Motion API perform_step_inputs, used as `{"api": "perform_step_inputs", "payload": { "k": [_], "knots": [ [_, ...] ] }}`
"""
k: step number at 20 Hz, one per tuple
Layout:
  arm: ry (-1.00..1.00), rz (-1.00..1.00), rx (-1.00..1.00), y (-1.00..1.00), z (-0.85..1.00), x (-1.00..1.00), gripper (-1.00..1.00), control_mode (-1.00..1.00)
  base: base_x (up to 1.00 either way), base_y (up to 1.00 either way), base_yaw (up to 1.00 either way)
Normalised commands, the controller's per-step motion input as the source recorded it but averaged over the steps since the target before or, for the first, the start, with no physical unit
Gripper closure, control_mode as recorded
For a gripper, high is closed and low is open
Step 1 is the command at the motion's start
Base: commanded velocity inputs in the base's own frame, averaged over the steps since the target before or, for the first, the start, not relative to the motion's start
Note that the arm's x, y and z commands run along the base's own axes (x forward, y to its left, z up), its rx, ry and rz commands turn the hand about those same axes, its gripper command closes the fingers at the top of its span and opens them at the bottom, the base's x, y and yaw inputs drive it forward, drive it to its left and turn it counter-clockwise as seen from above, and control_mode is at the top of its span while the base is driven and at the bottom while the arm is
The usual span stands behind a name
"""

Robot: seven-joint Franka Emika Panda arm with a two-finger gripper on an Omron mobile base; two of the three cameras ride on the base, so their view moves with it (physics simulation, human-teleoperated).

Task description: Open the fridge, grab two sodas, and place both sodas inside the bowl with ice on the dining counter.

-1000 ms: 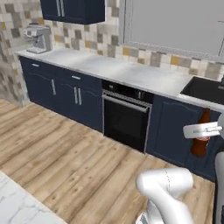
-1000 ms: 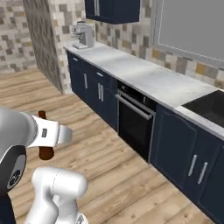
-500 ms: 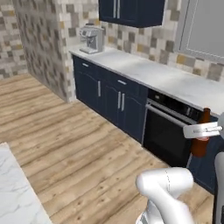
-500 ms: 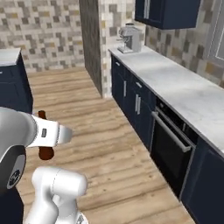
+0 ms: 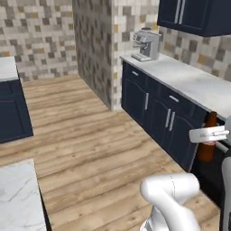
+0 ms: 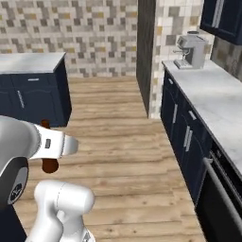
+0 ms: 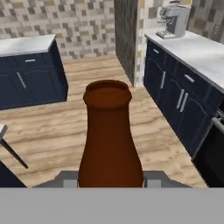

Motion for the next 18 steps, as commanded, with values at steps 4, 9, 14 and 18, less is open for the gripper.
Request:
{"api": "perform_step_inputs", "payload": {
  "k": [4, 9, 14, 18],
  "knots": [
    [0.0, 0.0, 0.0, 0.0, 0.0, 0.0, 1.0, 1.0, 1.0, -0.22, 0.41],
    [0.0, 0.0, 0.0, 0.0, 0.0, 0.0, 1.0, 1.0, 1.0, -0.22, 0.39],
    [0.0, 0.0, 0.0, 0.0, 0.0, 0.0, 1.0, 1.0, 1.0, -0.22, 0.38],
    [0.0, 0.0, 0.0, 0.0, 0.0, 0.0, 1.0, 1.0, 1.0, -0.21, 0.36]
  ]
}}
